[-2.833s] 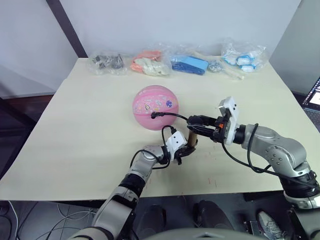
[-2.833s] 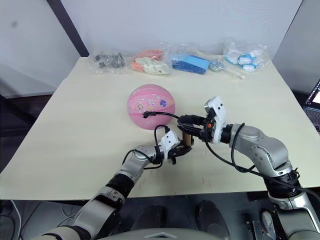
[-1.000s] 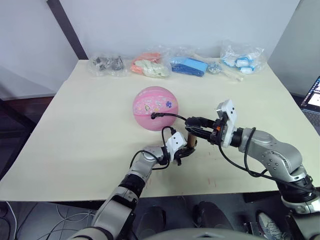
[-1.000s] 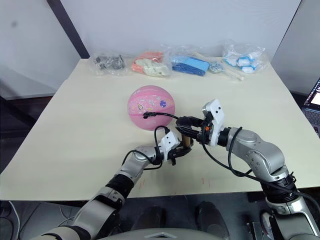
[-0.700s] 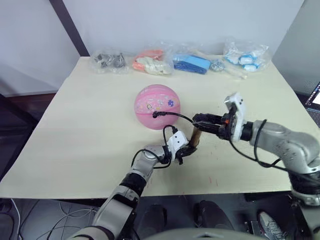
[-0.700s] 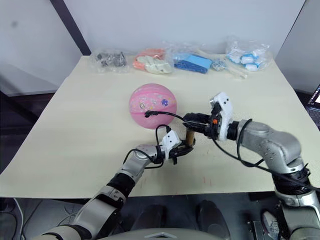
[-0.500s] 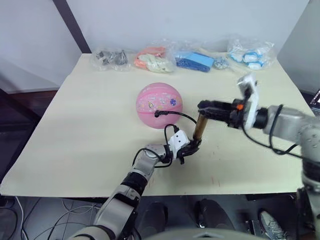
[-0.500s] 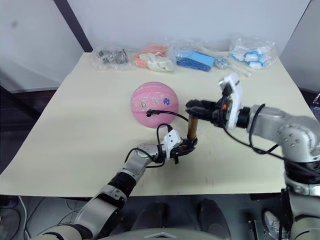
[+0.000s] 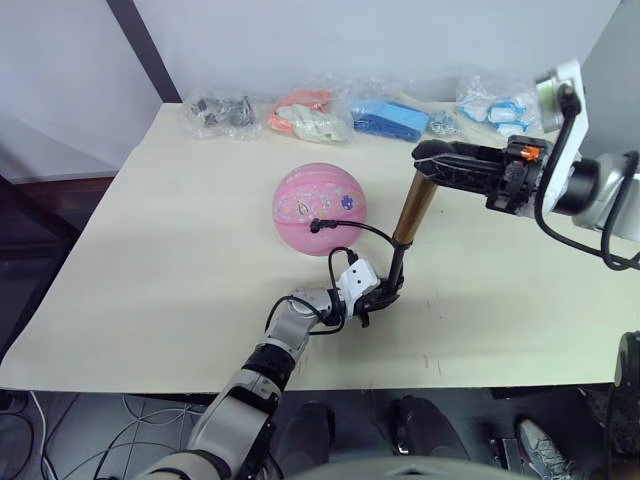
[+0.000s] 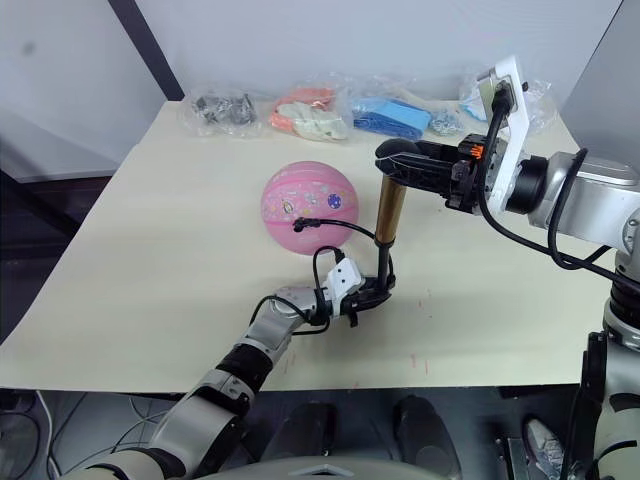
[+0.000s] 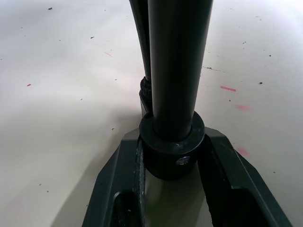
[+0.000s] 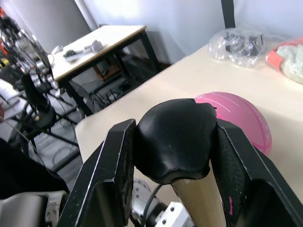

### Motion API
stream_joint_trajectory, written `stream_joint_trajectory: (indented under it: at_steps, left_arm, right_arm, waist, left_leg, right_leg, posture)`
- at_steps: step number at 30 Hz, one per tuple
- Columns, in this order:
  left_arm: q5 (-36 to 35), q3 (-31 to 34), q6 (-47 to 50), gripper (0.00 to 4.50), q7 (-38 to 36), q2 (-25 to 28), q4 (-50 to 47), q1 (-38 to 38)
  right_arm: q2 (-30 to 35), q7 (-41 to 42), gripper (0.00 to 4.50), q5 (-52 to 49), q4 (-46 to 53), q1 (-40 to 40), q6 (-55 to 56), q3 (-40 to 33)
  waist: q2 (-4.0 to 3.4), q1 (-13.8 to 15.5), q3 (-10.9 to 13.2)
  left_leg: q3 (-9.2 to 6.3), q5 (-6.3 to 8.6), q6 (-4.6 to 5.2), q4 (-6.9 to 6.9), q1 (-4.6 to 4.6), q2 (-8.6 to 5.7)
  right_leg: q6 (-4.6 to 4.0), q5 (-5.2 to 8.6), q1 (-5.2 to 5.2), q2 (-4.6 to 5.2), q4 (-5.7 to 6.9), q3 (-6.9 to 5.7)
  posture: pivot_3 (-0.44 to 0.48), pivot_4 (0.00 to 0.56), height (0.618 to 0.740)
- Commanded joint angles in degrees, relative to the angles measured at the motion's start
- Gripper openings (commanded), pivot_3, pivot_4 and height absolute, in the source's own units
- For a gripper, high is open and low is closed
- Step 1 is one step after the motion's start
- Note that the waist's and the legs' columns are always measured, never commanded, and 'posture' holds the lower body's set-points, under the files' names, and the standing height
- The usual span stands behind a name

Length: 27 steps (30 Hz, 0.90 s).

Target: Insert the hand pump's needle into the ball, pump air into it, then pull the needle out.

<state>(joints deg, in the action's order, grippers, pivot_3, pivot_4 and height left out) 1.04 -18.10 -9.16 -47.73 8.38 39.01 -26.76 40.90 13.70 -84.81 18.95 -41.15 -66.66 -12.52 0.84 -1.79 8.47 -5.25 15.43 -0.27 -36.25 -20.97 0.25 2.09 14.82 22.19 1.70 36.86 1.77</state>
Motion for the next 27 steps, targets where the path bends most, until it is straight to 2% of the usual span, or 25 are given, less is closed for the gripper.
stream_joint_trajectory:
  at_steps: [1, 4, 8, 12, 21, 27]
  left_arm:
    - [2.52, -1.11, 3.28, 1.06, 0.01, 1.67, 5.83, 3.45]
    - [2.49, -1.03, 3.42, 1.06, -0.03, 1.94, 5.50, 3.67]
    - [2.60, -0.97, 3.56, 1.06, -0.10, 2.18, 5.07, 4.14]
    - [2.49, -0.93, 4.02, 1.06, -0.13, 2.23, 4.20, 4.43]
    - [2.49, -0.80, 4.44, 1.06, 0.08, 1.98, 3.50, 4.71]
    - [2.45, -0.56, 4.67, 1.06, 0.27, 1.65, 3.43, 4.49]
  right_arm:
    - [-1.60, 3.35, 1.76, 7.28, 1.96, 8.61, 1.78, 4.87]
    - [-2.37, 6.92, 1.76, 14.27, 2.18, 12.65, 4.52, 9.58]
    - [-3.83, 11.23, 1.76, 23.75, 0.09, 16.24, 8.83, 16.28]
    - [-7.62, 14.28, 1.76, 33.16, -5.63, 18.69, 14.26, 22.82]
    - [-13.95, 19.86, 1.76, 46.26, -14.87, 23.73, 21.64, 30.51]
    - [-15.08, 22.31, 1.76, 49.58, -14.63, 26.80, 23.69, 30.80]
  waist:
    - [0.07, -0.08, -0.13]
    - [-0.12, -0.56, -0.26]
    - [0.06, -0.74, -0.58]
    - [0.03, -0.78, -1.05]
    - [0.25, -0.85, -1.51]
    - [0.33, -0.89, -2.12]
  left_leg:
    - [-0.06, 0.00, 0.00, 0.01, 0.11, 0.02]
    - [0.03, 0.00, 0.00, 0.02, 0.27, 0.02]
    - [-0.03, 0.01, 0.00, 0.02, 0.42, 0.24]
    - [-0.04, 0.01, 0.00, 0.07, 0.73, 0.31]
    - [0.14, 0.01, -0.01, 0.32, 1.10, 0.34]
    - [0.23, 0.02, -0.02, 0.66, 1.26, 0.40]
  right_leg:
    - [0.01, 0.01, -0.15, -0.02, -0.01, -0.06]
    - [0.24, 0.15, -0.43, -0.01, -0.02, -0.02]
    - [0.28, 0.19, -0.55, -0.26, -0.01, -0.07]
    - [0.24, 0.21, -0.58, -0.40, -0.01, -0.02]
    - [0.18, 0.24, -0.70, -0.49, -0.01, 0.25]
    - [0.07, 0.32, -0.84, -0.58, -0.01, 0.40]
  posture:
    - [0.000, 0.150, 0.740]
    - [0.000, 0.150, 0.740]
    - [0.000, 0.150, 0.740]
    - [0.000, 0.150, 0.740]
    - [0.000, 0.150, 0.740]
    - [0.000, 0.150, 0.740]
